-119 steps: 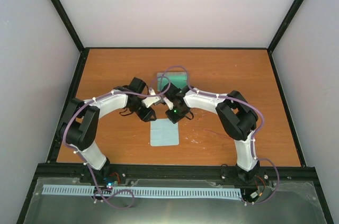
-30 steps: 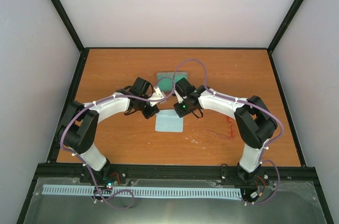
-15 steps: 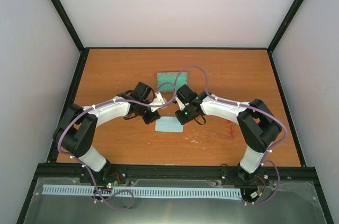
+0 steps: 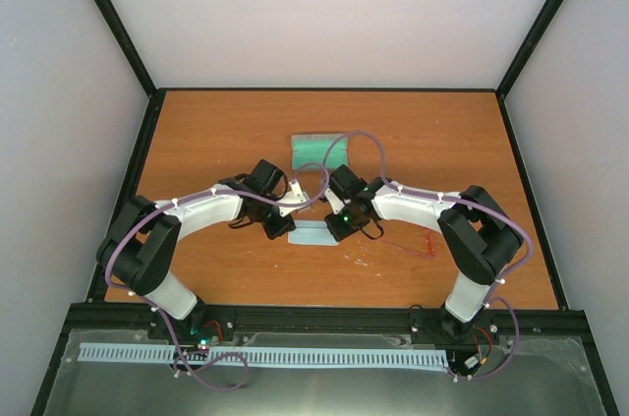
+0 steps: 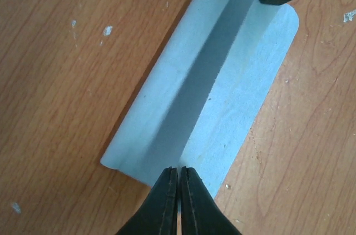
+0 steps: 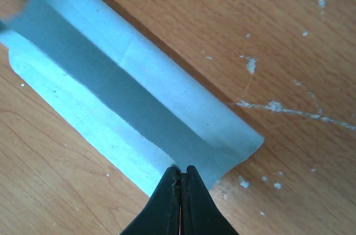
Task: Organize the sunglasses
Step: Fold the glasses cleaning cloth at the center of the board.
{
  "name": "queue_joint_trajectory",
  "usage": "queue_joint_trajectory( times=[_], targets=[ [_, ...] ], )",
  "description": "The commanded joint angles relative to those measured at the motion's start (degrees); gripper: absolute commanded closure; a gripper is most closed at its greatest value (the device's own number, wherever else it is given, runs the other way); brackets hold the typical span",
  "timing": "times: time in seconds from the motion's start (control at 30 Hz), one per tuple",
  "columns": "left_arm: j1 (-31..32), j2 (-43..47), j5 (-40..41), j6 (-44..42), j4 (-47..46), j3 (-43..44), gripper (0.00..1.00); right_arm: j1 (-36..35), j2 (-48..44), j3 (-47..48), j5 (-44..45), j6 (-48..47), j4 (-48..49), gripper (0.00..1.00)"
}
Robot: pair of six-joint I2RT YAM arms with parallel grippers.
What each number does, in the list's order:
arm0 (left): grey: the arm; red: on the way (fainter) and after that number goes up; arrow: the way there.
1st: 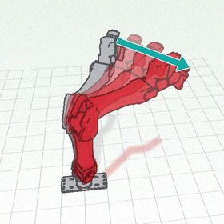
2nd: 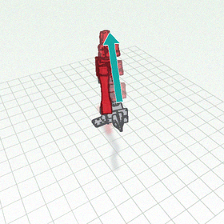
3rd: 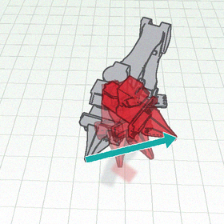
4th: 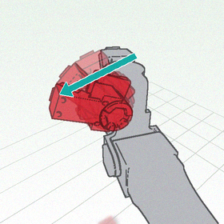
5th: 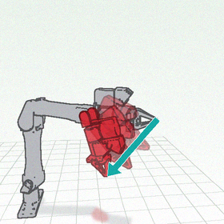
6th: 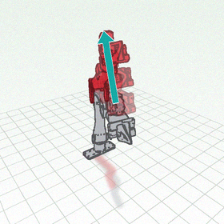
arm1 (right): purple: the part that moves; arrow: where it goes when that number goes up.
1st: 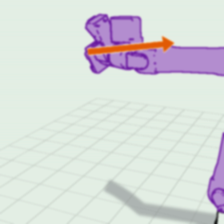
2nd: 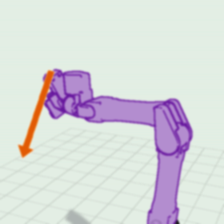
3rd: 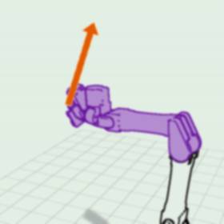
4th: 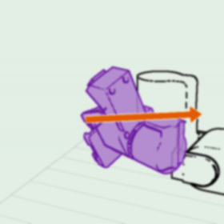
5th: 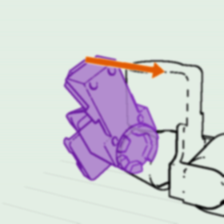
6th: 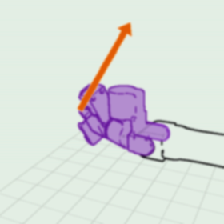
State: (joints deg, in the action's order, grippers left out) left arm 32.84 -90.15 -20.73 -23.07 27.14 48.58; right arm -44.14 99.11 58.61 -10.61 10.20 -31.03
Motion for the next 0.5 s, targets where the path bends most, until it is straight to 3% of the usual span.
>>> queue_joint_trajectory(
  times=[0.0,0.2,0.47],
  targets=[
    [0.4,-0.1,0.5,-1.0,1.6,-0.3,0.9,-0.6,-0.7,-0.8,-3.4,-0.6,0.8,0.97],
    [0.4,1.1,-0.6,-1.0,2.4,-0.7,0.78,-0.6,-0.6,-0.9,-4.4,-1.0,-0.2,0.95],
    [0.5,3.3,2.2,1.9,-0.3,-0.6,0.7,-0.6,-5.2,-0.4,-4.6,-2.3,-4.0,0.73]
  ],
)
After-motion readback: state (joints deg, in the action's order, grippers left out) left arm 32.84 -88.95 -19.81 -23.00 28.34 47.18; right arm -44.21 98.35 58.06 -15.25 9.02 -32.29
